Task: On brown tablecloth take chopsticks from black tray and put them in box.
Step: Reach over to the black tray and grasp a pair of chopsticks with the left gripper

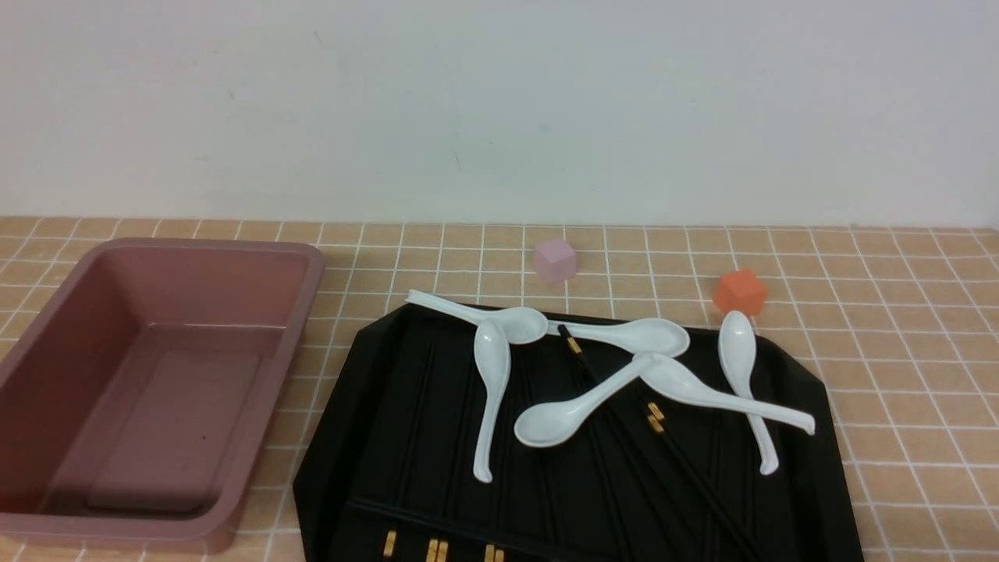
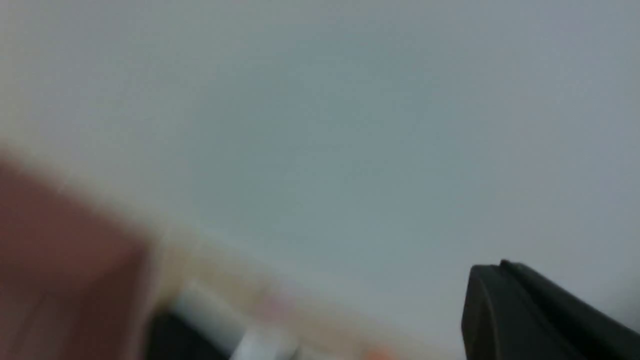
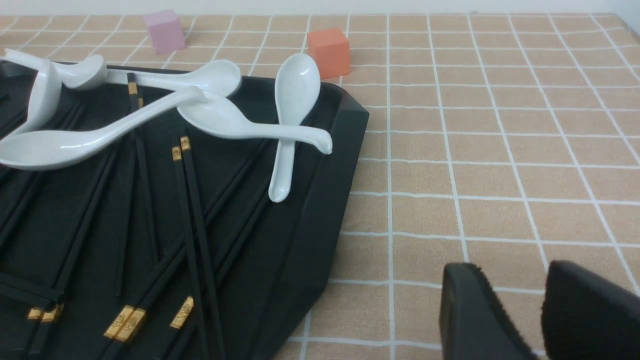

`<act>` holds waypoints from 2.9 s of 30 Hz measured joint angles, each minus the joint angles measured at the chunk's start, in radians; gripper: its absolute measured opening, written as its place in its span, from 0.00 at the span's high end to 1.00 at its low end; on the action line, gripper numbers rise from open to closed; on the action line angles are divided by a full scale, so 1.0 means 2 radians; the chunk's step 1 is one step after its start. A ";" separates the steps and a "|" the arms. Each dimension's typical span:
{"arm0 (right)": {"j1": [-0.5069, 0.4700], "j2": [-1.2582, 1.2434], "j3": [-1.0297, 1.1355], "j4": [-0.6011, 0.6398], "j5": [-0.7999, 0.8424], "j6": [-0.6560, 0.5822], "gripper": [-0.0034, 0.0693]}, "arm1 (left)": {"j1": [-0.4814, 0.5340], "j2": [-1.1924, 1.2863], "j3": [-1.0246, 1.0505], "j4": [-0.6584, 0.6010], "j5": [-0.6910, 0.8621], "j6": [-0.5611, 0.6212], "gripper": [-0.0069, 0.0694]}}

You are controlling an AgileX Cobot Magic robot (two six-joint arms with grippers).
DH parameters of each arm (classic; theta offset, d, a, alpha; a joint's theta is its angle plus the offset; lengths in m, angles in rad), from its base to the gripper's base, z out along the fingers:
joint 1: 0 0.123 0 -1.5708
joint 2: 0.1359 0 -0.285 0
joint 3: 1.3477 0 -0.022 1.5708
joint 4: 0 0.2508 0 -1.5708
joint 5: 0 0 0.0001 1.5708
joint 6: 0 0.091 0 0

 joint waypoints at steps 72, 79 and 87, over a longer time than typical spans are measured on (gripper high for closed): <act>0.000 0.000 0.000 0.000 0.000 0.000 0.62 | -0.420 0.848 -0.538 0.273 0.336 0.414 0.46; 0.000 0.000 0.000 0.000 0.000 0.000 0.62 | -0.420 0.857 -0.538 0.271 0.333 0.403 0.41; 0.000 0.000 0.000 0.000 0.000 0.000 0.62 | -0.420 0.858 -0.538 0.271 0.326 0.403 0.37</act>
